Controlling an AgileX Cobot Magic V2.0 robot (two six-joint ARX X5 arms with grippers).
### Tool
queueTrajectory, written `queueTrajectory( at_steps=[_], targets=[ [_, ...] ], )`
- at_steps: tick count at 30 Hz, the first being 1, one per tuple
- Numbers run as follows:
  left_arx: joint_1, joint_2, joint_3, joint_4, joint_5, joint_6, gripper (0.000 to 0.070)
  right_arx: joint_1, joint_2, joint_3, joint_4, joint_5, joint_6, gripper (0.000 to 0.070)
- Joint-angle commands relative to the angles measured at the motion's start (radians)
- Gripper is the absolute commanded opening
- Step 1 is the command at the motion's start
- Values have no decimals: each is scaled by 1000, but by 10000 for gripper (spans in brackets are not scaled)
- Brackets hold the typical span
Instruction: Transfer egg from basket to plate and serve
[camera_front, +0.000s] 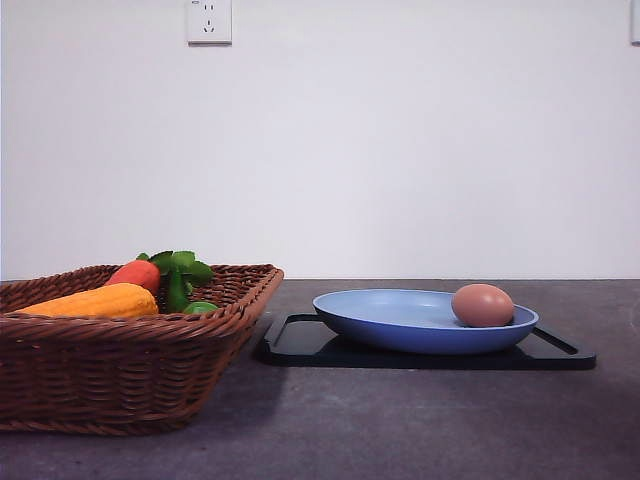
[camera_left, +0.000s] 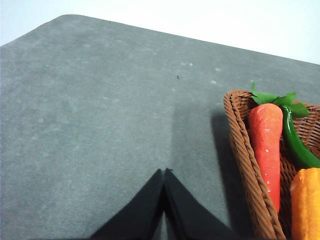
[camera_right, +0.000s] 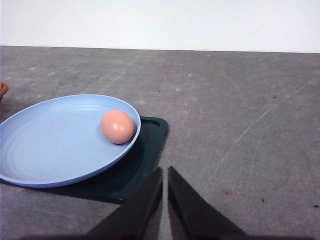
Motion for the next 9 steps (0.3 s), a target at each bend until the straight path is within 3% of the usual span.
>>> queueTrajectory(
  at_steps=[1, 9],
  targets=[
    [3, -2, -21, -8, 1, -2, 0, 0, -3, -6, 6, -3, 2, 0],
    [3, -2, -21, -9, 1, -2, 0, 0, -3, -6, 6, -3, 2, 0]
  ],
)
